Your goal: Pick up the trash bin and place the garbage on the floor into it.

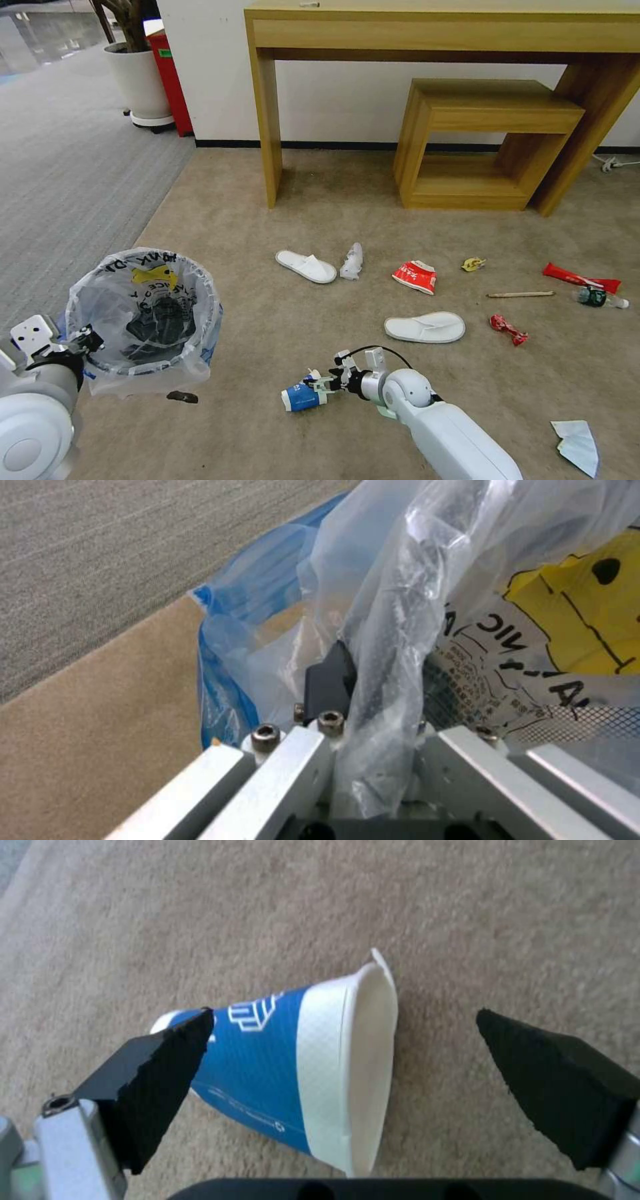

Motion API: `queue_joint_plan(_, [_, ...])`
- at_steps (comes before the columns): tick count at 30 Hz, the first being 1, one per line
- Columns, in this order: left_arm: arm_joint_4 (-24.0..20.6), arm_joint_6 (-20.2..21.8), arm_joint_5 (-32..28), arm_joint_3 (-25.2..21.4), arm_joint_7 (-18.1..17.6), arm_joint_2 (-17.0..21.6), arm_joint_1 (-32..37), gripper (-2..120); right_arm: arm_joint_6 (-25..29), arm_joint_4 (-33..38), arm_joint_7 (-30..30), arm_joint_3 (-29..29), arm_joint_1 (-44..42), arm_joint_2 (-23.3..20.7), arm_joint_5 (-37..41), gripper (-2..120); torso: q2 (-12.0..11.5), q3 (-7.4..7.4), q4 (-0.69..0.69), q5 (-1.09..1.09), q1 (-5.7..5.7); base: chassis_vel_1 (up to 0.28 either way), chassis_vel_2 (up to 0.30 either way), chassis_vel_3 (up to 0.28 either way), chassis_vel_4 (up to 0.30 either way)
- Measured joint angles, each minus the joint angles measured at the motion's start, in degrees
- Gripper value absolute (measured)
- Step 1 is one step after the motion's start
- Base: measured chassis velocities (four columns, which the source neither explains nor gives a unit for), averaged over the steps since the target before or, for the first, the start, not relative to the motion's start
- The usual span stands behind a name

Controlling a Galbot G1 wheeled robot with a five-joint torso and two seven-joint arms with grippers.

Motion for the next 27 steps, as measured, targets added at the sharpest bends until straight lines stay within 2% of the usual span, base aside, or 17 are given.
queue_joint_plan(8, [-0.4,0.0,0.3,0.0,0.0,-0.3,0.5,0,1.4,-3.2,-5.2,1.4,0.0,2.3,-3.2,100,0.0,0.0,0.01,0.0,0.0,0.0,0.0,0.0,0.0])
queue_joint_plan(10, [-0.5,0.0,0.5,0.0,0.1,-0.4,0.6,0,3.0,-4.3,-9.3,1.8,-0.2,2.8,-5.5,100,0.0,0.0,0.0,0.0,0.0,0.0,0.0,0.0,0.0])
queue_joint_plan(13, [-0.6,0.0,0.7,0.0,0.1,-0.5,0.8,0,4.3,-5.1,-12.3,2.0,-0.5,3.1,-7.1,100,0.0,0.0,0.0,0.0,-0.01,0.0,0.0,0.0,0.0])
queue_joint_plan(18, [-0.7,0.0,0.8,0.0,0.2,-0.6,0.8,0,5.0,-6.1,-13.9,2.5,-0.5,3.4,-8.4,97,0.0,0.0,0.0,0.0,-0.01,0.0,0.0,0.0,0.0])
queue_joint_plan(21, [-0.8,0.0,0.8,0.0,0.2,-0.7,0.8,0,5.4,-6.5,-14.4,2.9,-0.7,3.4,-9.1,86,0.0,0.0,0.0,0.0,-0.01,0.0,0.0,0.0,0.0])
queue_joint_plan(22, [-0.8,0.0,0.8,0.0,0.2,-0.7,0.8,0,5.4,-6.5,-14.4,2.9,-0.7,3.4,-9.1,86,0.0,0.0,0.0,0.0,-0.01,0.0,0.0,0.0,0.0])
queue_joint_plan(24, [-0.9,0.0,0.9,0.0,0.2,-0.8,0.9,0,6.0,-6.5,-15.1,3.2,-1.2,3.3,-10.0,73,0.0,0.0,0.0,0.0,-0.01,0.0,0.0,0.0,0.0])
queue_joint_plan(26, [-0.9,0.0,1.0,0.0,0.2,-0.9,0.9,0,6.2,-6.5,-15.3,3.3,-1.4,3.2,-10.3,70,0.0,0.0,0.0,0.0,-0.01,0.0,0.0,0.0,0.0])
queue_joint_plan(27, [-0.9,0.0,1.1,0.1,0.2,-1.0,0.9,0,6.4,-6.5,-15.5,3.4,-1.6,3.1,-10.4,62,0.0,0.0,0.0,0.0,-0.01,0.0,0.0,0.0,0.0])
